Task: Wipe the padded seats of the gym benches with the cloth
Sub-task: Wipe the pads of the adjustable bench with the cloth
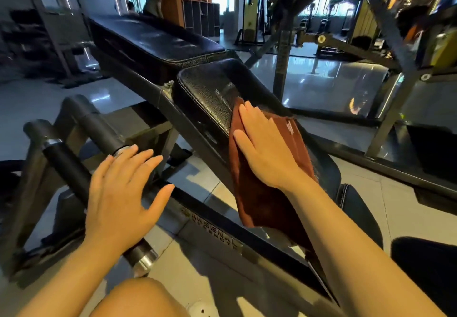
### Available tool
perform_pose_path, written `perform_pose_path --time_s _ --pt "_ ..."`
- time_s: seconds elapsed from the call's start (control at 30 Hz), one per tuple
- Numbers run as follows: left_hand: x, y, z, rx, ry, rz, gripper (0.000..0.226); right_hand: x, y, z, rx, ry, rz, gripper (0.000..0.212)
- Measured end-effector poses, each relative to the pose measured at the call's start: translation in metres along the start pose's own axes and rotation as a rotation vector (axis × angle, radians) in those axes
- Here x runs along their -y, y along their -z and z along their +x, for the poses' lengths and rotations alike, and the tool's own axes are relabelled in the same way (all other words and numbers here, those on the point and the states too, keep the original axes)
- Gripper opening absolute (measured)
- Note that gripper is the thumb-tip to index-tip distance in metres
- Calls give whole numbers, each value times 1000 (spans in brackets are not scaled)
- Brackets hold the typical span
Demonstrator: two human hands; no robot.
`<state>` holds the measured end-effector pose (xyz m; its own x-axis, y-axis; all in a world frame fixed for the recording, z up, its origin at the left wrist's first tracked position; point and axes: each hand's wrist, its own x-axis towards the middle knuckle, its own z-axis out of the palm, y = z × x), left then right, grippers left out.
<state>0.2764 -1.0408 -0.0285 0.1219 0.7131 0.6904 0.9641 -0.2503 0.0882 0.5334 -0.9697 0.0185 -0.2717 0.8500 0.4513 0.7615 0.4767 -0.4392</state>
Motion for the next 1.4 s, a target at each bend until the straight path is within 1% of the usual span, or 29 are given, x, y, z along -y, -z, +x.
perform_pose_path --time_s 0.07,0.13,0.23,0.33,0.4,0.47,0.53,0.63,0.8,0.9,0.93,1.0,1.03,1.07,1.13,1.2,1.23,1.27,1.33,1.37,1.4 --pt "-1 1 -2 -31 23 -2 57 -9 2 -27 26 -30 9 56" --pt "-1 2 -4 -64 62 -12 57 -26 5 -55 24 -112 5 52" --pt "-3 4 -5 -98 141 -40 59 -55 11 -90 15 -271 -12 59" --pt "-5 6 -4 -87 170 -60 63 -67 9 -93 53 -344 -82 61" --pt "-7 7 -3 -58 167 -47 65 -66 5 -82 57 -361 -147 69" --pt "-7 6 -3 -50 161 -42 66 -57 2 -63 64 -332 -180 64" --pt "-8 4 -2 -48 156 -35 67 -32 3 -35 28 -313 -113 54" --pt "-6 4 -2 -55 166 -55 67 4 2 18 -61 -181 -53 43" --pt "-5 3 -1 -81 156 -77 65 35 -2 83 -4 -47 -22 57" --pt "-3 4 -1 -98 165 -89 62 43 -4 83 -84 28 83 58" --pt "-3 5 -2 -100 167 -95 61 42 -5 76 -121 26 129 58" --pt "-2 5 -2 -104 167 -97 60 39 -7 61 -216 -31 200 55" --pt "-3 5 -2 -97 163 -91 59 38 -5 54 -257 -57 196 51" --pt "-3 4 -2 -87 158 -90 59 36 -3 48 -273 -75 163 47" --pt "-2 4 -3 -85 160 -101 58 31 1 39 -244 -105 126 45" --pt "-1 4 -2 -85 167 -116 57 17 9 29 -315 -209 153 42" --pt "0 4 -3 -86 174 -130 57 11 14 23 -358 -290 151 40" --pt "0 5 -3 -89 178 -141 57 4 19 17 -357 -375 117 39" --pt "0 5 -3 -83 184 -140 56 -3 24 8 -246 -493 16 33" --pt "0 5 -3 -71 186 -134 56 -3 25 6 -221 -517 5 30" --pt "0 5 -4 -56 189 -127 57 -1 25 7 -236 -523 25 24"
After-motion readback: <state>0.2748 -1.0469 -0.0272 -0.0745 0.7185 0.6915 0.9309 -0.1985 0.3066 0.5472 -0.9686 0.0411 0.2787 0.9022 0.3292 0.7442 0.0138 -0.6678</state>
